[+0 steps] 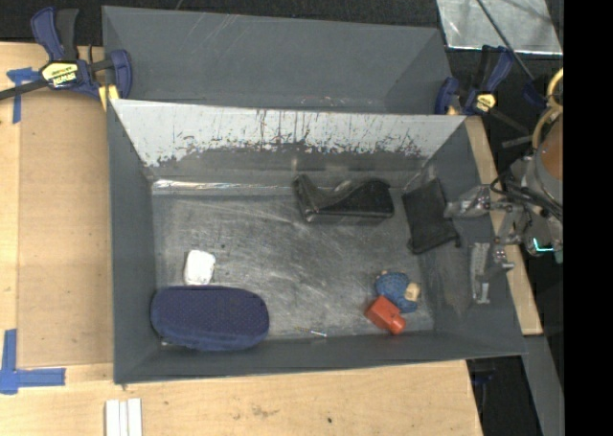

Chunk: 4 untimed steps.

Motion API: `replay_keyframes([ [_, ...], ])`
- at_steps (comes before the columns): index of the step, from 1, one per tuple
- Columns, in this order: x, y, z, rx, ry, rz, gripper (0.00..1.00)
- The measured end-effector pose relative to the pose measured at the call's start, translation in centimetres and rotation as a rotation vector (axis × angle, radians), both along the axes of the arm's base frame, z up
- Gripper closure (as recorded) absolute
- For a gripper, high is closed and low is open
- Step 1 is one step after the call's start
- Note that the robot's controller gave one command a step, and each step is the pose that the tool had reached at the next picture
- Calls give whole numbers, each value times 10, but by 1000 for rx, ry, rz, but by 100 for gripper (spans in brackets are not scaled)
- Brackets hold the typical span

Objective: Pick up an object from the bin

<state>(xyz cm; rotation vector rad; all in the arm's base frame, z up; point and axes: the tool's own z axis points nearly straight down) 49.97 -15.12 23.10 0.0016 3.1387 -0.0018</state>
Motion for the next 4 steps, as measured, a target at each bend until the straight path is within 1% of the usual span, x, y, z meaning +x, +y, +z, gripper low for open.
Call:
replay_keyframes([
  [1, 69, 16, -131, 0, 2, 54, 0],
  [2, 126, 29, -131, -3, -4, 32, 0],
  [3, 126, 43, -141, -2, -6, -124, 0],
  [4, 127, 60, -143, -8, 0, -250, 0],
])
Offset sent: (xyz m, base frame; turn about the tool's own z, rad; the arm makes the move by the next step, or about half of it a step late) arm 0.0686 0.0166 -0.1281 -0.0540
